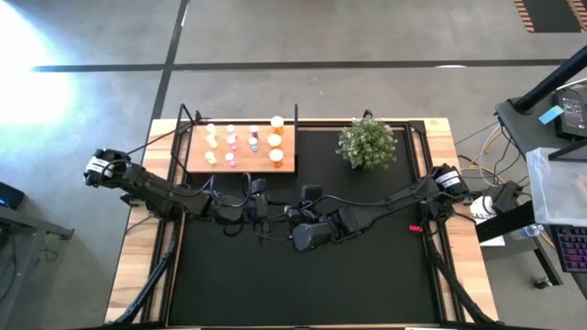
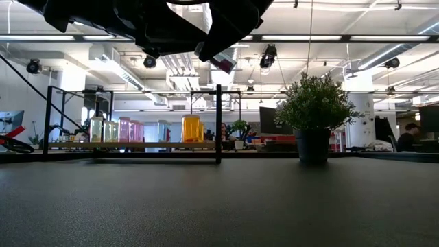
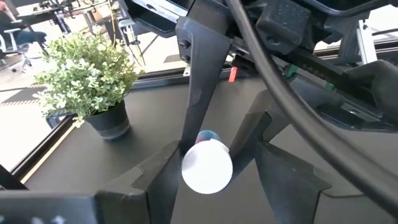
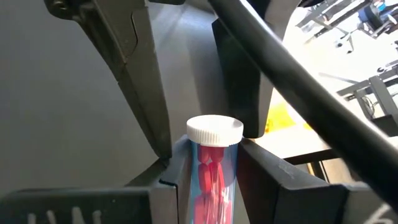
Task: Pick and place medicine bottles onto shelf by color
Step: Put the blue medicine bottle on the shelf aligned with the other blue medicine bottles
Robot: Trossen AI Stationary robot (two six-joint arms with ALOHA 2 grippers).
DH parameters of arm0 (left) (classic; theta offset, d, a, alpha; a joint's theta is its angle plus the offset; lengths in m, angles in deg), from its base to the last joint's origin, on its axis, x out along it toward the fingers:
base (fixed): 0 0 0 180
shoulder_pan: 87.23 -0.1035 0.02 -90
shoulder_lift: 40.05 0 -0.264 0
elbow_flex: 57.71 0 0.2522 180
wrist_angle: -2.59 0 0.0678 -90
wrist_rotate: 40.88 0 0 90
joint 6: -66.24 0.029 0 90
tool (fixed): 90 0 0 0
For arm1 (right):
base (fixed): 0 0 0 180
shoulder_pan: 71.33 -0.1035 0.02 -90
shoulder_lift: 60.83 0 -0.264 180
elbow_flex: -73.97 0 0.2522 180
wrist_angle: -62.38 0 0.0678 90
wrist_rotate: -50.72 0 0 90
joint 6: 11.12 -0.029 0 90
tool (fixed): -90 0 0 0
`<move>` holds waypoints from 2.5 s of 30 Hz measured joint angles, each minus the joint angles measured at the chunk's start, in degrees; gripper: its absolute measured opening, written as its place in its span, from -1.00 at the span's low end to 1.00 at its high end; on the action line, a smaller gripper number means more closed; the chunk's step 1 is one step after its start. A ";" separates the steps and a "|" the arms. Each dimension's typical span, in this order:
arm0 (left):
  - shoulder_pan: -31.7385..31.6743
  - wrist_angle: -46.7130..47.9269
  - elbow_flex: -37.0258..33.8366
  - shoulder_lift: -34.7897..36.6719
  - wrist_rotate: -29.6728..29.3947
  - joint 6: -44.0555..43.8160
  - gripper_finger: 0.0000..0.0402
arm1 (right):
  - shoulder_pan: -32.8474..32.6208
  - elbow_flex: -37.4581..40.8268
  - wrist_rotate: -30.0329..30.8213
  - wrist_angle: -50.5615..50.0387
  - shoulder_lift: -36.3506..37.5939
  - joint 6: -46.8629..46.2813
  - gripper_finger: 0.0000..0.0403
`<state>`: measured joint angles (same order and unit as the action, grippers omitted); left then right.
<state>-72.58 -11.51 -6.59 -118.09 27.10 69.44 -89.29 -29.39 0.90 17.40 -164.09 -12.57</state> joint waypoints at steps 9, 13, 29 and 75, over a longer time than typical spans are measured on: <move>-0.02 0.31 0.00 0.00 -0.11 0.18 -0.30 | -0.02 0.00 -0.07 0.00 0.00 0.02 -0.51; -0.02 0.22 0.00 0.10 -0.24 0.62 -0.48 | -0.04 0.00 -0.01 0.03 0.00 -0.05 -0.51; -0.02 0.40 -0.11 0.19 0.11 0.59 -0.52 | -0.02 -0.01 0.03 -0.11 0.04 -5.43 -0.15; -35.18 72.29 24.74 1.33 11.08 -2.95 -0.52 | 5.25 58.63 -24.18 34.91 56.17 2.79 -0.02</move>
<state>-107.76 60.78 18.15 -116.75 38.18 66.49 -84.04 29.24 -23.28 52.31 -107.92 -9.79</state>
